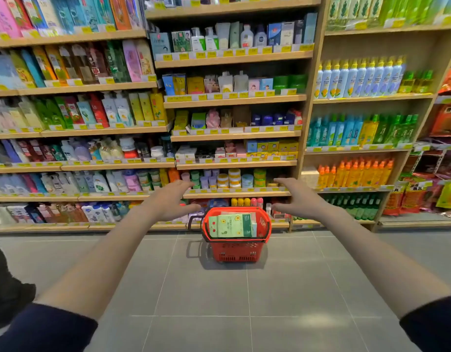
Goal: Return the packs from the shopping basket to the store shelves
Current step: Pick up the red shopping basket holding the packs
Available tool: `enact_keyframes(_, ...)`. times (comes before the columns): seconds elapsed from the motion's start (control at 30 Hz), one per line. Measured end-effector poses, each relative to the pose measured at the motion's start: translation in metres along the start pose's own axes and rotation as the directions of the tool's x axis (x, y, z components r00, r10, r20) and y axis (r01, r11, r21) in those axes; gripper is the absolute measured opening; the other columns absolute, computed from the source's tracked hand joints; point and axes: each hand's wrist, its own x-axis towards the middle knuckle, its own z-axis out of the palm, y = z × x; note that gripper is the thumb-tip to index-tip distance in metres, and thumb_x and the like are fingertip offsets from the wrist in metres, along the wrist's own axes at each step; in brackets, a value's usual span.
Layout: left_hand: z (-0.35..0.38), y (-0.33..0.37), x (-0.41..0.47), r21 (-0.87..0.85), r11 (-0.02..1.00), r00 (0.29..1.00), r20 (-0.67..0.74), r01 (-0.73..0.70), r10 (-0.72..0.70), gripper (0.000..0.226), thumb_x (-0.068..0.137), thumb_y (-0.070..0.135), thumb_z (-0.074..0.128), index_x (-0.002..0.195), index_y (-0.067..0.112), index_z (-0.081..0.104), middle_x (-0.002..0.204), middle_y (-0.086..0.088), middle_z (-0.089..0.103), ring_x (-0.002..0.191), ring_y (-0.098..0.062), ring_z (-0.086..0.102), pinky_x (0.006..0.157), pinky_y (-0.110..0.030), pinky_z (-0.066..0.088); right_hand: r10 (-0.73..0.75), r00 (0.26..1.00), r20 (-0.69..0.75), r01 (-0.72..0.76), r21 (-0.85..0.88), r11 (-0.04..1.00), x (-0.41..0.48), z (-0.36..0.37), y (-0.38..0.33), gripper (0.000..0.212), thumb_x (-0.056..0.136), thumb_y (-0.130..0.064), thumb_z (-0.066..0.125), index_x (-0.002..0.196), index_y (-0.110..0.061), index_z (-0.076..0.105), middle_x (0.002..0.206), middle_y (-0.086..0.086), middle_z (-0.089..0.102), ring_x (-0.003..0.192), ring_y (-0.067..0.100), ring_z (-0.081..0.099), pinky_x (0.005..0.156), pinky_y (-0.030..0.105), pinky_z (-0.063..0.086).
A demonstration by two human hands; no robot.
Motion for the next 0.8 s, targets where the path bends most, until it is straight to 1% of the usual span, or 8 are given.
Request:
enact_keyframes(0.1, 0.010, 0.000, 0.045, 0.005, 1.000, 1.000, 0.011, 0.022, -0.022, 0.073, 0.084, 0.055, 0.052, 0.143, 0.018, 0.028, 0.150, -0.004, 0.033, 0.136, -0.022, 0.033, 0.107, -0.037, 0.031, 0.020, 1.000, 0.022, -0.020, 0.021, 1.000, 0.037, -0.001, 0.027, 0.076, 0.078, -0.045, 0.063, 0.142, -0.020, 0.029, 0.147, 0.006, 0.036, 0.134, 0.024, 0.032, 0.108, 0.044, 0.032)
enact_keyframes(0.2, 0.021, 0.001, 0.082, -0.025, 0.998, 0.998, 0.036, 0.053, -0.053, 0.071, 0.085, 0.053, 0.052, 0.143, 0.019, 0.030, 0.149, -0.004, 0.036, 0.135, -0.021, 0.034, 0.107, -0.038, 0.031, 0.045, 0.997, 0.056, -0.047, 0.052, 0.998, 0.072, -0.002, 0.050, 0.076, 0.078, -0.045, 0.063, 0.142, -0.020, 0.028, 0.147, 0.007, 0.035, 0.134, 0.025, 0.032, 0.108, 0.043, 0.032)
enact_keyframes(0.3, 0.031, -0.003, 0.116, -0.046, 0.997, 0.997, 0.031, 0.066, -0.065, 0.072, 0.084, 0.051, 0.054, 0.143, 0.018, 0.030, 0.148, -0.005, 0.036, 0.135, -0.021, 0.034, 0.108, -0.038, 0.032, 0.021, 0.998, 0.059, -0.025, 0.064, 0.998, 0.107, 0.001, 0.072, 0.075, 0.079, -0.044, 0.063, 0.141, -0.019, 0.029, 0.147, 0.008, 0.036, 0.134, 0.025, 0.033, 0.107, 0.043, 0.032)
enact_keyframes(0.4, 0.043, -0.008, 0.147, -0.064, 0.996, 0.997, 0.048, 0.070, -0.067, 0.070, 0.085, 0.049, 0.055, 0.142, 0.016, 0.032, 0.148, -0.005, 0.036, 0.134, -0.022, 0.036, 0.107, -0.036, 0.033, 0.027, 0.996, 0.087, -0.034, 0.091, 0.995, 0.138, 0.011, 0.092, 0.073, 0.080, -0.039, 0.063, 0.141, -0.016, 0.030, 0.146, 0.009, 0.036, 0.134, 0.026, 0.033, 0.107, 0.042, 0.031)
enact_keyframes(0.53, 0.061, -0.023, 0.191, -0.076, 0.991, 0.992, 0.070, 0.106, -0.101, 0.065, 0.085, 0.048, 0.056, 0.139, 0.018, 0.035, 0.145, -0.004, 0.042, 0.131, -0.020, 0.040, 0.104, -0.034, 0.035, 0.015, 0.992, 0.128, -0.028, 0.105, 0.994, 0.181, 0.031, 0.116, 0.078, 0.076, -0.040, 0.067, 0.141, -0.018, 0.031, 0.147, 0.007, 0.036, 0.134, 0.023, 0.033, 0.107, 0.040, 0.031)
enact_keyframes(0.63, 0.074, -0.042, 0.228, -0.088, 0.991, 0.991, 0.097, 0.103, -0.094, 0.065, 0.085, 0.046, 0.056, 0.139, 0.018, 0.035, 0.145, -0.004, 0.041, 0.132, -0.020, 0.039, 0.105, -0.035, 0.034, -0.001, 0.990, 0.141, -0.017, 0.121, 0.993, 0.215, 0.047, 0.129, 0.078, 0.075, -0.037, 0.068, 0.141, -0.016, 0.031, 0.146, 0.008, 0.037, 0.132, 0.023, 0.035, 0.106, 0.039, 0.033)
enact_keyframes(0.8, 0.092, -0.075, 0.298, -0.154, 0.985, 0.992, 0.113, 0.073, -0.056, 0.058, 0.086, 0.037, 0.059, 0.137, 0.017, 0.040, 0.142, -0.005, 0.046, 0.128, -0.021, 0.042, 0.102, -0.030, 0.034, 0.035, 0.989, 0.144, -0.055, 0.134, 0.990, 0.282, 0.075, 0.147, 0.078, 0.074, -0.034, 0.070, 0.140, -0.015, 0.032, 0.145, 0.008, 0.037, 0.132, 0.023, 0.035, 0.105, 0.035, 0.032)
